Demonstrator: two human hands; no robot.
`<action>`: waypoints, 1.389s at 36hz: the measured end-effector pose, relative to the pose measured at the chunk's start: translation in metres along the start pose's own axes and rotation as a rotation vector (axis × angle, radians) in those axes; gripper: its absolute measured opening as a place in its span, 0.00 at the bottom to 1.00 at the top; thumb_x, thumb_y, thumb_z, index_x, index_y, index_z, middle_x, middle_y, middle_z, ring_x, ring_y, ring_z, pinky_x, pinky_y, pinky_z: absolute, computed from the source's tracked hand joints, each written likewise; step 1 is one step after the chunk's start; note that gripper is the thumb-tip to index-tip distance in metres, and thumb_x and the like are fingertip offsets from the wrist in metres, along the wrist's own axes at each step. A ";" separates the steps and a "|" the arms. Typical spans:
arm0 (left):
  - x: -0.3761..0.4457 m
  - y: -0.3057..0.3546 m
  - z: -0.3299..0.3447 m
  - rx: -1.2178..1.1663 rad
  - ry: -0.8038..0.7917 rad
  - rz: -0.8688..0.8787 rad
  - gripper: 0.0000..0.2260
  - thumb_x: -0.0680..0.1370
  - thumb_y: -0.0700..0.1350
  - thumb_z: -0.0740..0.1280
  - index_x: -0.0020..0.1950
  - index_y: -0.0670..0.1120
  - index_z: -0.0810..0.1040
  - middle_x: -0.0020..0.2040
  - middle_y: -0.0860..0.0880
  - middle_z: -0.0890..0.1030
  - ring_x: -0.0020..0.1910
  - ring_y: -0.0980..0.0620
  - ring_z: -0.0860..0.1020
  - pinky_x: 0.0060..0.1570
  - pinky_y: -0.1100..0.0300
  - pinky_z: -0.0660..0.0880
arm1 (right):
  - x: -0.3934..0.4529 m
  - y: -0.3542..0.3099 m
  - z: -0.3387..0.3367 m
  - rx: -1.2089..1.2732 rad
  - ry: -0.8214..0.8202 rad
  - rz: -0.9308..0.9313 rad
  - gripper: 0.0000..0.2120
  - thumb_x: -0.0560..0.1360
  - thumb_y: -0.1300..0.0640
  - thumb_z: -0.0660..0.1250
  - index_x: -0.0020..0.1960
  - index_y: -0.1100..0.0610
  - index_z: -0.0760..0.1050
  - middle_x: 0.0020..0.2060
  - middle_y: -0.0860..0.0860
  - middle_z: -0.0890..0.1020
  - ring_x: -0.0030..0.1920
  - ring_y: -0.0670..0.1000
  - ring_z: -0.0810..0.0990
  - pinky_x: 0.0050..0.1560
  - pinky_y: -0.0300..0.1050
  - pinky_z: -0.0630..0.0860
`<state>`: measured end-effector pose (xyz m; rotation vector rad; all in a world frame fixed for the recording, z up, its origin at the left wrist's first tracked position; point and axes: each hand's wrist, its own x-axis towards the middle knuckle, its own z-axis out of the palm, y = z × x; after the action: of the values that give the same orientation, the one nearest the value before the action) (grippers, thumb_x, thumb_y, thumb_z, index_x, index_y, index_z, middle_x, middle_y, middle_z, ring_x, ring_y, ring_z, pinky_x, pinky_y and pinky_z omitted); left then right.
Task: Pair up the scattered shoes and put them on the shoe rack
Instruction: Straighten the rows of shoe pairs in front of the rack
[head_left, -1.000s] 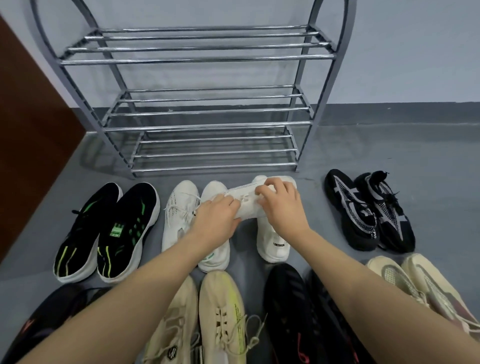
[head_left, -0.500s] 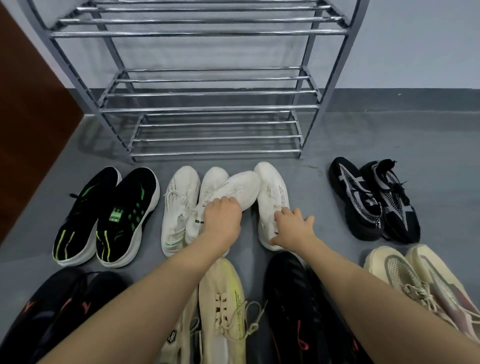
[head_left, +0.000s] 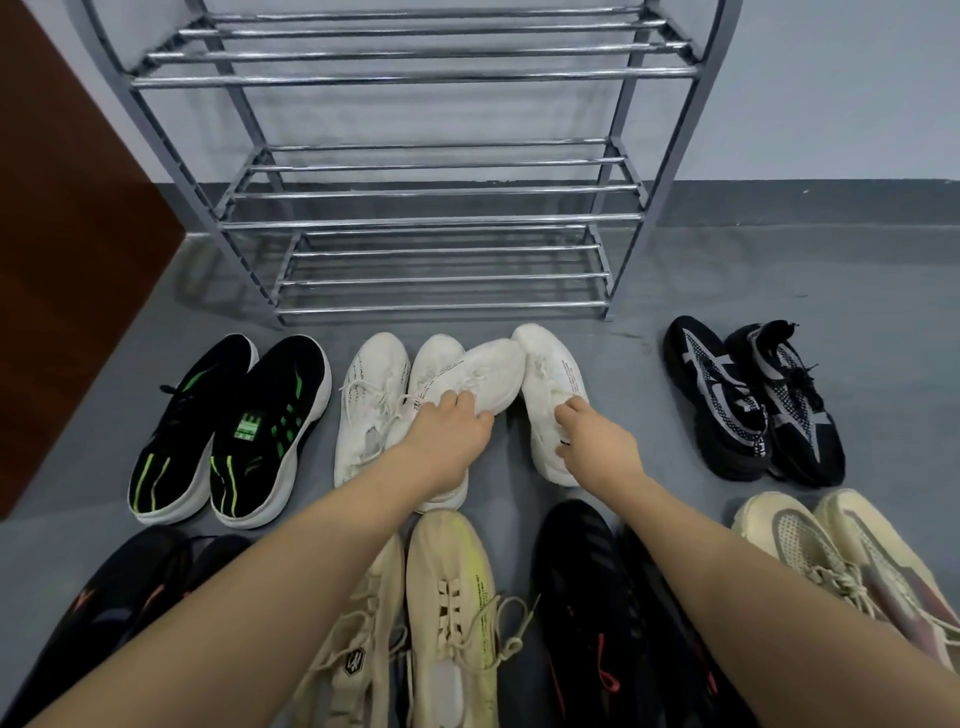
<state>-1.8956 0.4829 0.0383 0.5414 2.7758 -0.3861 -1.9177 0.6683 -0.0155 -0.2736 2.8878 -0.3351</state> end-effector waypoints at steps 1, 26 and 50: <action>0.001 0.002 -0.003 -0.009 0.012 0.008 0.19 0.72 0.32 0.63 0.62 0.41 0.66 0.61 0.40 0.67 0.58 0.42 0.68 0.44 0.54 0.65 | 0.000 0.000 -0.003 0.013 0.021 0.008 0.04 0.76 0.61 0.60 0.47 0.56 0.65 0.54 0.50 0.71 0.40 0.54 0.72 0.34 0.45 0.66; 0.077 0.107 0.021 -0.494 0.079 -0.035 0.23 0.72 0.43 0.68 0.64 0.42 0.64 0.62 0.43 0.63 0.62 0.41 0.65 0.52 0.51 0.70 | -0.014 0.059 0.009 0.062 0.102 0.123 0.02 0.77 0.60 0.57 0.47 0.55 0.67 0.52 0.50 0.73 0.49 0.57 0.73 0.33 0.46 0.62; 0.075 0.115 0.010 -0.210 0.029 -0.024 0.20 0.74 0.40 0.66 0.65 0.38 0.67 0.65 0.40 0.62 0.52 0.44 0.77 0.38 0.55 0.67 | -0.029 0.061 0.009 -0.001 0.139 0.137 0.09 0.73 0.67 0.57 0.49 0.55 0.68 0.51 0.50 0.74 0.40 0.53 0.65 0.26 0.42 0.54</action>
<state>-1.9140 0.6069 -0.0192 0.4659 2.8075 -0.0905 -1.8973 0.7313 -0.0333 -0.0536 3.0225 -0.3414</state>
